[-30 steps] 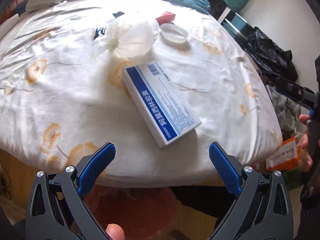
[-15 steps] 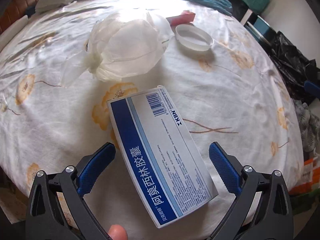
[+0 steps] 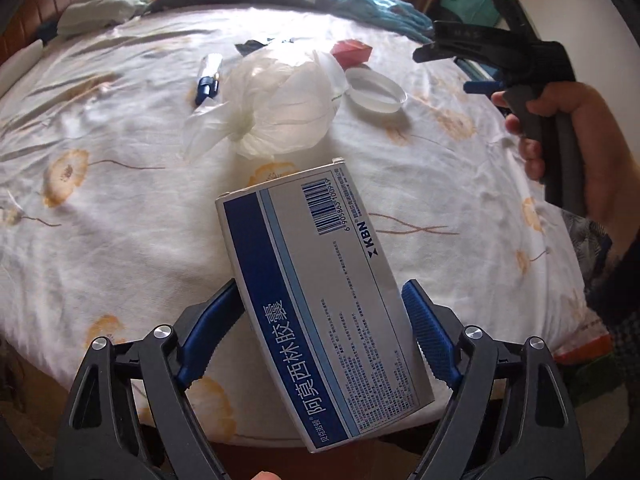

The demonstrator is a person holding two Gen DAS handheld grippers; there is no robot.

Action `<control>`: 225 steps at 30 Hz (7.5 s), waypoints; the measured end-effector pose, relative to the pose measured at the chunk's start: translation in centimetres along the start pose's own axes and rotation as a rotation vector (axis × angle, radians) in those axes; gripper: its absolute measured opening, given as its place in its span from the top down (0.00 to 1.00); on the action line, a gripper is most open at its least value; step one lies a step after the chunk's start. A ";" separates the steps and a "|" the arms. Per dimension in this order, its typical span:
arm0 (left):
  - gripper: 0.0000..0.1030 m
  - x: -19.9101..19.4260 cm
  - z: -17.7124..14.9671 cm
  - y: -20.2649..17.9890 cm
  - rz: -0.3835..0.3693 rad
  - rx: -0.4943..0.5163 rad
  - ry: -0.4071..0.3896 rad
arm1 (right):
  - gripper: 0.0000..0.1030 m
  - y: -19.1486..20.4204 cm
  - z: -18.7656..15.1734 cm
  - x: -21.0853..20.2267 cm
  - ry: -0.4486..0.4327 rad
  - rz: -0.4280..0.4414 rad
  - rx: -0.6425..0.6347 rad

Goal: Collect trash
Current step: 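Grasp the blue-and-white medicine box with the left tool while the right tool grasps the clear round lid, then carry the medicine box and lid over the red bin while both tools open to drop them, then grasp the clear plastic bottle with blue cap with the left tool, then lift the bottle with the left tool while the right tool grasps the red box, then carry the bottle and red box over the red bin while both tools open to drop them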

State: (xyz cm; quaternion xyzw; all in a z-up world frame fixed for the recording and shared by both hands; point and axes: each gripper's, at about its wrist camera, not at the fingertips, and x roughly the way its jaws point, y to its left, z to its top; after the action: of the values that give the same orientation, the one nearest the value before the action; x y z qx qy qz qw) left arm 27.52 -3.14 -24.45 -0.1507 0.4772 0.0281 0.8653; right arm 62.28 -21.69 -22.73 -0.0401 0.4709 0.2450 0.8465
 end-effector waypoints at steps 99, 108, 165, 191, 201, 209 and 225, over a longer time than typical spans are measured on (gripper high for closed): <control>0.06 -5.0 -19.7 8.2 -0.038 0.072 0.227 | 0.05 10.7 -31.8 -13.3 0.204 0.256 -0.304; 0.06 -7.0 -11.5 9.8 -0.005 0.064 0.110 | 0.05 7.2 -24.5 -14.1 0.129 0.218 -0.150; 0.64 6.7 18.1 16.1 0.100 0.002 -0.036 | 0.22 5.5 9.1 13.8 0.127 -0.092 0.452; 0.64 -12.7 8.0 10.0 0.005 0.089 -0.193 | 0.58 7.8 -2.3 -16.4 -0.134 0.147 -0.037; 0.64 -17.8 -0.4 8.2 -0.043 0.104 -0.196 | 0.59 10.7 -14.8 -24.9 -0.163 0.239 -0.139; 0.64 -17.8 -7.4 7.7 -0.075 0.107 -0.141 | 0.59 12.2 -23.4 -26.6 -0.117 0.281 -0.178; 0.64 -13.8 -15.7 8.6 -0.087 0.073 0.022 | 0.59 14.4 -33.2 -22.6 0.078 0.267 -0.268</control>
State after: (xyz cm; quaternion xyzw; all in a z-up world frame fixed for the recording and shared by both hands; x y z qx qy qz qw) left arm 5.49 1.85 -22.79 -0.1401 0.4805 -0.0288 0.8653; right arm 20.10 -27.46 -20.27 -0.0990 0.4675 0.4141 0.7747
